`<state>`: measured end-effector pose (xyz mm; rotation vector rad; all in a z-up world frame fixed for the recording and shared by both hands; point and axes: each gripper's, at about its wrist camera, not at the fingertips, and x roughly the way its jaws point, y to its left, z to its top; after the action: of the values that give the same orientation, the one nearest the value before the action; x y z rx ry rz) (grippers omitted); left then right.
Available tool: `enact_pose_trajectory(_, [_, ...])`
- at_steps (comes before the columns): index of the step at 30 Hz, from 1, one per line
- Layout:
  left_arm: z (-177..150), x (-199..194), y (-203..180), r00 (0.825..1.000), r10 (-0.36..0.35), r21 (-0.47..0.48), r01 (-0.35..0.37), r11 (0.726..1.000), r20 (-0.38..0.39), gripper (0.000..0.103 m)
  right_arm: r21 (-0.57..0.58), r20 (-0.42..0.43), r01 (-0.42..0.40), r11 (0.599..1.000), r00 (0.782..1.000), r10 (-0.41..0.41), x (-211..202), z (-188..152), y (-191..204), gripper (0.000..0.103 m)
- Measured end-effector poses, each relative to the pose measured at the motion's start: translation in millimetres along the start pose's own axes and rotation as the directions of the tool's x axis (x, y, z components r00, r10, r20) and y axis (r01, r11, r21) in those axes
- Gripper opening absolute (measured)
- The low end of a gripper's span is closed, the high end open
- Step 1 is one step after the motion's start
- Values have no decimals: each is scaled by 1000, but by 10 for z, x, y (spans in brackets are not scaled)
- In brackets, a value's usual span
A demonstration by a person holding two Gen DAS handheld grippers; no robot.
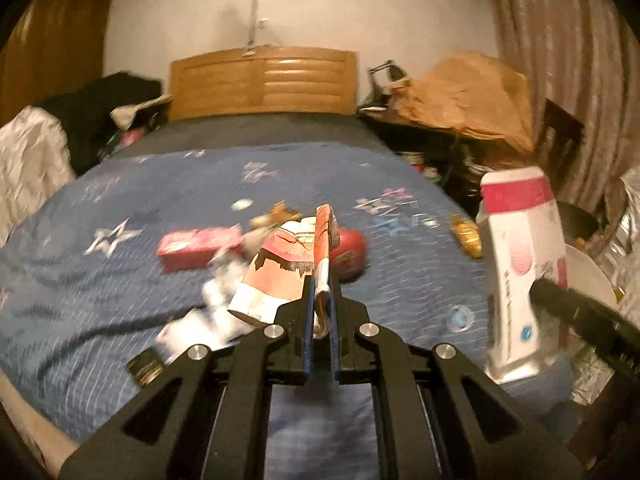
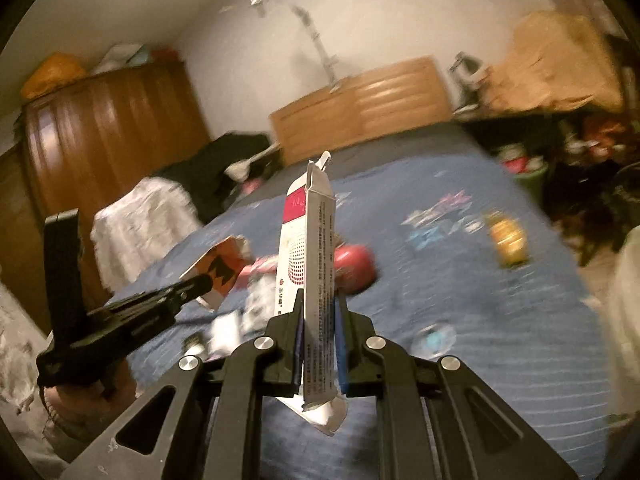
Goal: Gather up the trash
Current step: 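Carry the white-red box with the right gripper over the white bucket, then open the right gripper to drop the box into the white bucket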
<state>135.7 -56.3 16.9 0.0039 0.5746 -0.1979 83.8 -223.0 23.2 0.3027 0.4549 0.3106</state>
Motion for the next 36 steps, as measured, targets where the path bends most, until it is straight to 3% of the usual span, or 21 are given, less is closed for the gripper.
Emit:
enact_pose_trajectory(4, [181, 91, -540, 996, -90, 71, 89, 993, 12, 5, 45, 70, 131, 990, 988, -134, -459, 181, -468, 14])
enact_pose_trajectory(7, [280, 196, -993, 986, -165, 126, 163, 978, 3, 5, 88, 102, 236, 968, 964, -245, -837, 255, -870, 14])
enact_pose_trajectory(15, [375, 534, -2195, 942, -331, 257, 335, 907, -58, 5, 212, 126, 474, 854, 854, -505, -1838, 315, -1950, 14])
enact_pose_trajectory(19, [343, 657, -2729, 925, -372, 321, 378, 868, -82, 6, 245, 122, 548, 800, 801, -586, -2200, 328, -2411, 14])
enact_pose_trajectory(23, [331, 755, -3083, 913, -396, 366, 402, 839, -96, 6, 271, 115, 585, 765, 769, -629, -2439, 337, -2808, 14])
enact_pose_trajectory(28, [361, 931, -3523, 897, -422, 400, 439, 805, -136, 6, 284, 82, 610, 740, 754, -652, -2556, 328, -3220, 14])
enact_pose_trajectory(33, [357, 1069, -3808, 882, -439, 411, 470, 781, -174, 6, 283, 59, 613, 738, 757, -651, -2489, 409, -3373, 14])
enact_pose_trajectory(36, [332, 1154, -3969, 863, -460, 415, 504, 757, -209, 6, 300, 36, 605, 738, 766, -642, -2467, 417, -3527, 14])
